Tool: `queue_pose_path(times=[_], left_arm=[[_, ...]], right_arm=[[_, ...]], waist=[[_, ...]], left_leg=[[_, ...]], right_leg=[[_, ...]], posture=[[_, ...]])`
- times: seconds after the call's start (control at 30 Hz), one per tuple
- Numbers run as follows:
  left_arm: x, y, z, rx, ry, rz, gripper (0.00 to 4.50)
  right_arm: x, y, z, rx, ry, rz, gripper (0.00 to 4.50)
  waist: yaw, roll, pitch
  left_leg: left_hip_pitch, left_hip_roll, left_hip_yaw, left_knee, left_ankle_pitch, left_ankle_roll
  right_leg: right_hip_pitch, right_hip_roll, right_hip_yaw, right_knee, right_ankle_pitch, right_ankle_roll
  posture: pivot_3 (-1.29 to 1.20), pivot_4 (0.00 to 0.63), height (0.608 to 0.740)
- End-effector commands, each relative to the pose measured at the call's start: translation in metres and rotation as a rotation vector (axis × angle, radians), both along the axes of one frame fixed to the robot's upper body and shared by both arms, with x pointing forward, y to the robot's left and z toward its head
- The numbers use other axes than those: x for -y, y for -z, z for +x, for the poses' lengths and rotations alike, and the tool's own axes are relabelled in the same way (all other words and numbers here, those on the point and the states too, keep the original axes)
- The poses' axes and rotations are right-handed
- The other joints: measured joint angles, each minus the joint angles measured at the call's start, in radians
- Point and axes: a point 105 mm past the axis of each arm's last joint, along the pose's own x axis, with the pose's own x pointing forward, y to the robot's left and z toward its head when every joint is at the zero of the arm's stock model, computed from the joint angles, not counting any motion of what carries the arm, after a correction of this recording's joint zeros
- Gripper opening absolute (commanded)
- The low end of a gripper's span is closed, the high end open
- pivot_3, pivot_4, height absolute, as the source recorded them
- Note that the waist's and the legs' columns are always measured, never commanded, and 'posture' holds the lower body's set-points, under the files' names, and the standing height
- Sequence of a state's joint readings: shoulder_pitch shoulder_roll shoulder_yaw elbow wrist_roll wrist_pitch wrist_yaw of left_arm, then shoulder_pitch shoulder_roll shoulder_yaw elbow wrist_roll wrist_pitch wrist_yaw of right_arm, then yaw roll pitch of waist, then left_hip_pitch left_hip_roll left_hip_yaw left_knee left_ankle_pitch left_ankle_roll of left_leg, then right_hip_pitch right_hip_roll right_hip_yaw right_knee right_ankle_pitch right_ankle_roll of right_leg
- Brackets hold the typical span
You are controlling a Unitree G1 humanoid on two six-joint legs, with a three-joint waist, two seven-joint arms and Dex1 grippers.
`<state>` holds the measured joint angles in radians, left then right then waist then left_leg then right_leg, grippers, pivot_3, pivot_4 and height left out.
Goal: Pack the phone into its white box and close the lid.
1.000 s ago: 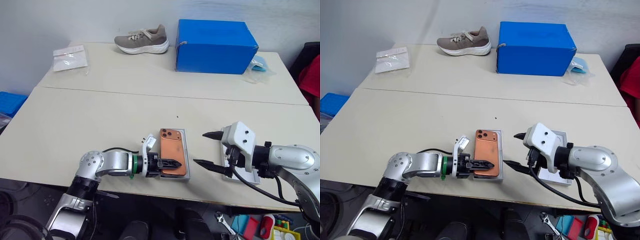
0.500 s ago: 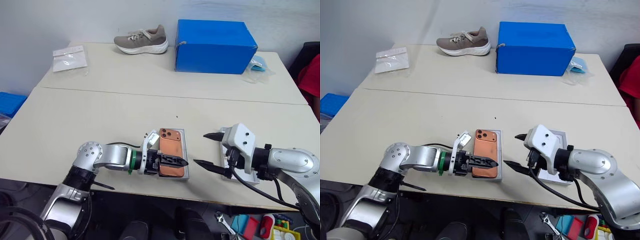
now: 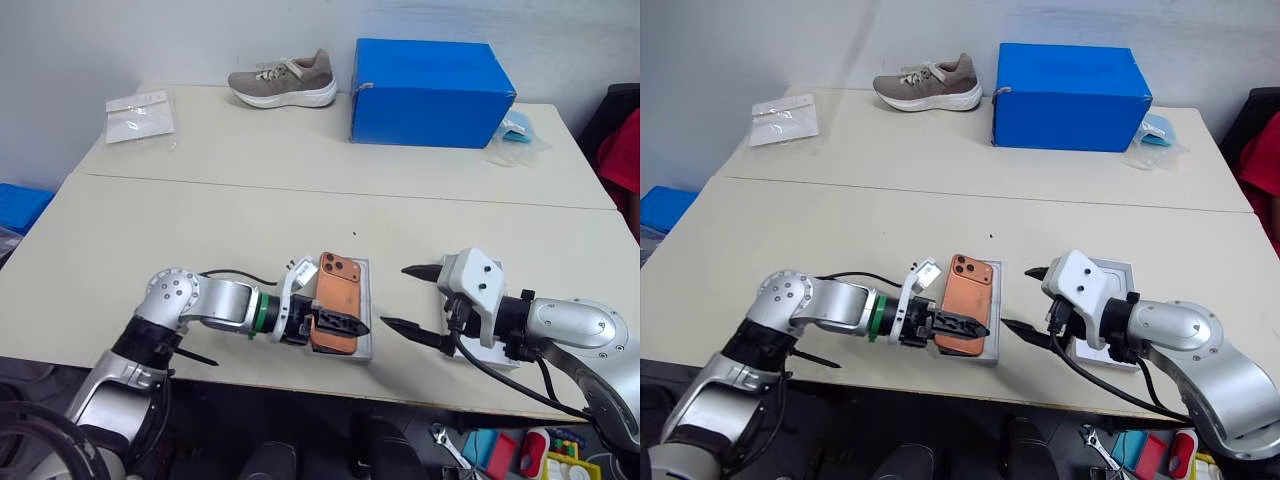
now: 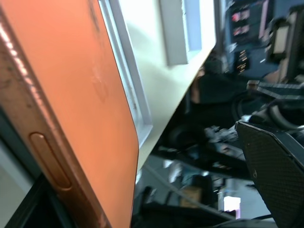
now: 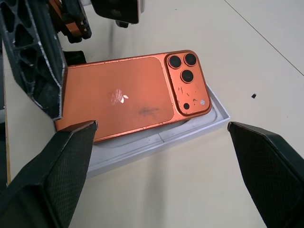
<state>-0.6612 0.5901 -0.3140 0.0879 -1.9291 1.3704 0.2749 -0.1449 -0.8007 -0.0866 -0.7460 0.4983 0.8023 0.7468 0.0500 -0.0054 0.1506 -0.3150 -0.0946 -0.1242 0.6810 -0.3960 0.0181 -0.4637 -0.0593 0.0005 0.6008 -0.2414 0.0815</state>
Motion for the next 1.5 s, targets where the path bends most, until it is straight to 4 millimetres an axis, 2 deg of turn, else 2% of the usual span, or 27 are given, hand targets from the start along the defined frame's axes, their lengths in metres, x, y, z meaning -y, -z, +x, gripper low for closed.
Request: queue_pose_path(times=[0.03,0.43,0.57,0.8,1.0,1.13,1.5], left_arm=[[-0.001,-0.012,-0.001,0.039,0.029,-0.017,4.47],[0.004,-0.026,0.000,0.044,0.052,-0.073,4.47],[0.010,-0.023,0.003,0.044,0.037,-0.059,4.47],[0.005,-0.024,0.001,0.061,0.056,-0.029,4.47],[0.007,-0.039,0.003,0.074,0.074,-0.099,4.47],[0.008,-0.036,-0.003,0.082,0.106,-0.071,4.47],[-0.007,-0.034,-0.001,0.088,0.102,0.008,4.47]], right_arm=[[-0.006,-0.009,-0.005,0.054,-0.034,0.009,4.50],[-0.015,-0.007,-0.023,0.007,-0.161,0.030,4.50],[-0.017,-0.007,-0.022,0.006,-0.163,0.030,4.50],[-0.017,-0.003,-0.023,0.000,-0.166,0.031,4.50],[-0.017,-0.003,-0.024,-0.002,-0.171,0.028,4.50],[-0.017,-0.003,-0.025,-0.002,-0.173,0.027,4.50],[-0.019,-0.004,-0.024,0.001,-0.173,0.027,4.50]], waist=[[0.000,0.000,0.000],[0.001,0.000,0.002],[0.002,-0.001,0.002],[0.001,-0.001,0.002],[0.002,-0.001,0.003],[0.001,-0.001,0.003],[0.001,-0.001,0.003]], left_leg=[[0.000,0.000,0.000,0.000,0.000,0.000],[-0.001,0.000,0.000,0.000,0.000,0.000],[-0.001,0.000,0.000,0.000,0.000,0.000],[-0.001,0.000,0.000,0.000,0.000,0.000],[-0.001,0.000,0.000,0.000,0.000,0.000],[-0.001,0.000,-0.001,0.000,0.000,0.000],[-0.001,0.000,-0.001,0.000,0.000,0.000]], right_leg=[[0.000,0.000,0.000,0.000,0.000,0.000],[0.000,0.000,0.000,-0.001,0.000,0.000],[0.000,0.000,0.000,-0.001,0.000,0.000],[0.000,0.000,0.000,-0.001,0.000,0.000],[0.000,0.000,0.000,-0.001,0.000,0.000],[0.000,0.000,-0.001,-0.001,0.000,0.000],[0.000,0.000,-0.001,-0.001,0.000,0.000]], posture=[[0.00,0.150,0.740],[0.00,0.150,0.740],[0.00,0.150,0.740],[0.00,0.150,0.740],[0.00,0.150,0.740],[0.00,0.150,0.740],[0.00,0.150,0.740]])
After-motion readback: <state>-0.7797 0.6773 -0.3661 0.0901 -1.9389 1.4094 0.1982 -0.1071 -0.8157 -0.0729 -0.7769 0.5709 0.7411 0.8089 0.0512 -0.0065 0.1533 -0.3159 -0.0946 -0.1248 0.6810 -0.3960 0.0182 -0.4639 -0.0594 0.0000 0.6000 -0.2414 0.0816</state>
